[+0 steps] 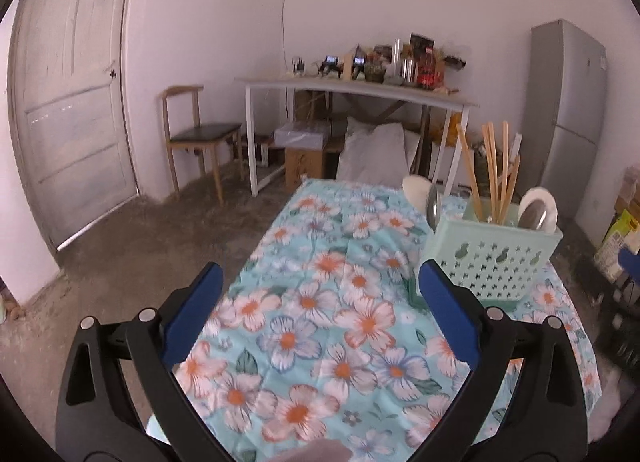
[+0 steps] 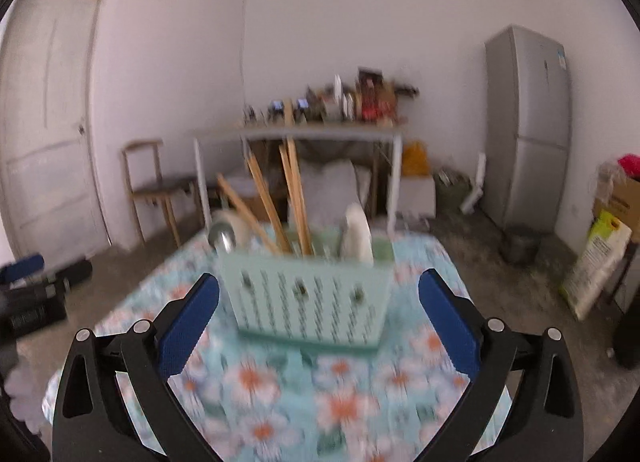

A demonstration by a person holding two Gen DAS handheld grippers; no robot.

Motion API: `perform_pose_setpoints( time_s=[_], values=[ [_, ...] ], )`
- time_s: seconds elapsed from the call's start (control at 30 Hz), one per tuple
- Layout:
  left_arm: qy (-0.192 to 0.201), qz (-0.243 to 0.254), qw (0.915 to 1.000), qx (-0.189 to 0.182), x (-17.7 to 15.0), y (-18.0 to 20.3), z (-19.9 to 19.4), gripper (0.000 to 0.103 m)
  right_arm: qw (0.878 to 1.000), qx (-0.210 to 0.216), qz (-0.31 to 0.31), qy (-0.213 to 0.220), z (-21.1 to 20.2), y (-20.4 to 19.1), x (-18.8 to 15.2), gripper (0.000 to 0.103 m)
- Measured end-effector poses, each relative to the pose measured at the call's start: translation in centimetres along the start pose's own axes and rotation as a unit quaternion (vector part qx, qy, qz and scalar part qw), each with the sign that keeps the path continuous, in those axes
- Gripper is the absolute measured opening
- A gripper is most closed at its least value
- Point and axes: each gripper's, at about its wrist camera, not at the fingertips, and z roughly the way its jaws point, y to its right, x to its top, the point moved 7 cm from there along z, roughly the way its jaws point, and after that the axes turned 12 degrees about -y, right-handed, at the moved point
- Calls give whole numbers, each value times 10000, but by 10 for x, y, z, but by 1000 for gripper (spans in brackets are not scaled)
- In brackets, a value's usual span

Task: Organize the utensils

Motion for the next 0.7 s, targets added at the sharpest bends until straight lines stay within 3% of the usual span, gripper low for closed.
perform_pose_setpoints(
  time_s=[0.27, 0.7],
  values=[
    [-329, 237, 9992, 44, -16, 21, -1, 95, 9957, -521, 71, -769, 7, 23, -29, 97],
    [-603, 434, 9972, 81, -28, 40, -14, 95, 9925, -632, 286, -1009, 0, 35, -34, 97]
  ],
)
